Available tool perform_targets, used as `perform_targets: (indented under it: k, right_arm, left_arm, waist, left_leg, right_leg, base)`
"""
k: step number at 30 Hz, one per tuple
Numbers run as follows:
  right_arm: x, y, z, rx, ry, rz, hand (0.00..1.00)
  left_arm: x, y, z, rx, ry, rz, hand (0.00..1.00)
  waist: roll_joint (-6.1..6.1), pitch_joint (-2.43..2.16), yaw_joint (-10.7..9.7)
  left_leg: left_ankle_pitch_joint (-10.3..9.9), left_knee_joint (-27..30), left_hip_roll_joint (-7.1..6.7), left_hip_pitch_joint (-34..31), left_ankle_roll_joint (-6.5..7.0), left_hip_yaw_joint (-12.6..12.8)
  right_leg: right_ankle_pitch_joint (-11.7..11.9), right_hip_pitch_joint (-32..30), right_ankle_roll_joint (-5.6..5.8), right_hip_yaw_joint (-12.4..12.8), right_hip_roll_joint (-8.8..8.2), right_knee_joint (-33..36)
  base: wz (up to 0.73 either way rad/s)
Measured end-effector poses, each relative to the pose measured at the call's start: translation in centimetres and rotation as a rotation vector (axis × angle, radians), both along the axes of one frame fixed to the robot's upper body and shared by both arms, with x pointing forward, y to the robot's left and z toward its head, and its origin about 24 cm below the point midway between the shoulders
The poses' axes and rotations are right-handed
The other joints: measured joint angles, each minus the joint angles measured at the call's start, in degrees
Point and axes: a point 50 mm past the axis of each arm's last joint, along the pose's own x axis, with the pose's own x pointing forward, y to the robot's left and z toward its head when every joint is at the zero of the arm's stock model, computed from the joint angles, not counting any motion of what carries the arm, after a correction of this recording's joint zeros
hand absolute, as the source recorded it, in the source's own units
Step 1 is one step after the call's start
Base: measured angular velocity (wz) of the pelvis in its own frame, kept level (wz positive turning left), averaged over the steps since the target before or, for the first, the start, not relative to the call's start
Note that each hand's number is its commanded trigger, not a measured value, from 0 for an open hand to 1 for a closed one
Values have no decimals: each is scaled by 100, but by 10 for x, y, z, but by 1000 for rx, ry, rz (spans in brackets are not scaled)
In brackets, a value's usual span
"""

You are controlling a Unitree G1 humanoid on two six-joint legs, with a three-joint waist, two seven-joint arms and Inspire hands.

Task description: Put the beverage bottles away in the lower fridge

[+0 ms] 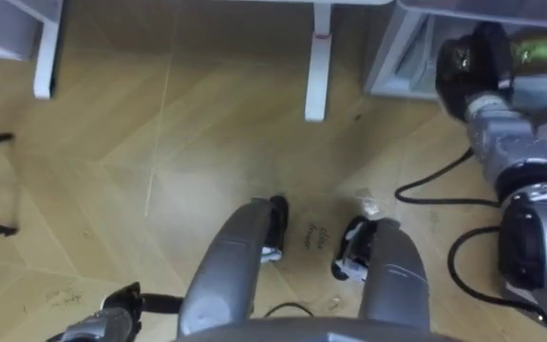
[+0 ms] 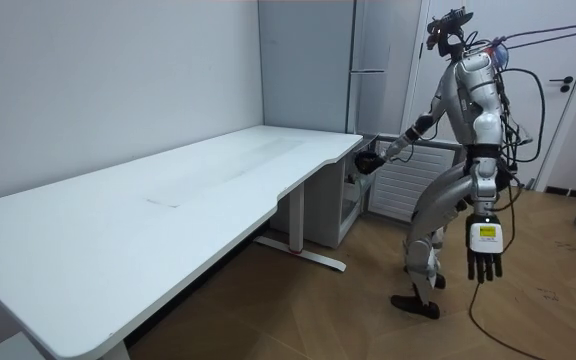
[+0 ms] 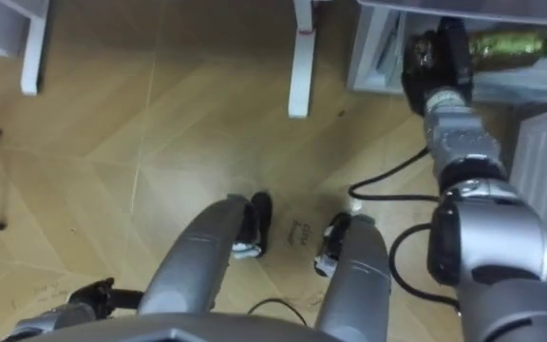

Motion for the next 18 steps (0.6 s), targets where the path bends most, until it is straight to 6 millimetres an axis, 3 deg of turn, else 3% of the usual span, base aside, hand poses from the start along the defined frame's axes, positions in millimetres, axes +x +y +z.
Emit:
perform_targets:
  k: [8, 13, 18]
  right_arm:
    - [21, -3, 42, -90, -72, 25, 100]
    - [24, 2, 46, -95, -29, 28, 100]
    - [28, 3, 52, -95, -18, 19, 100]
  left_arm:
    - [6, 8, 4, 46, -38, -11, 0]
    - [7, 12, 6, 88, -56, -15, 0]
    - [3, 12, 7, 92, -64, -26, 0]
  waist:
    - [-61, 0, 6]
    - [-78, -9, -107]
    - [-79, -12, -196]
  left_leg:
    - [-326, 825, 75, -568, -7, -10]
    - [-481, 1260, 70, -787, 39, -6]
    - [-494, 1414, 66, -946, 65, -12]
  right_leg:
    - [-264, -481, -90, -26, -87, 702]
    - [-458, -636, -79, -39, -194, 1117]
    - [-482, -755, -58, -64, -248, 1246]
  base:
    - [0]
    - [8]
    - [5]
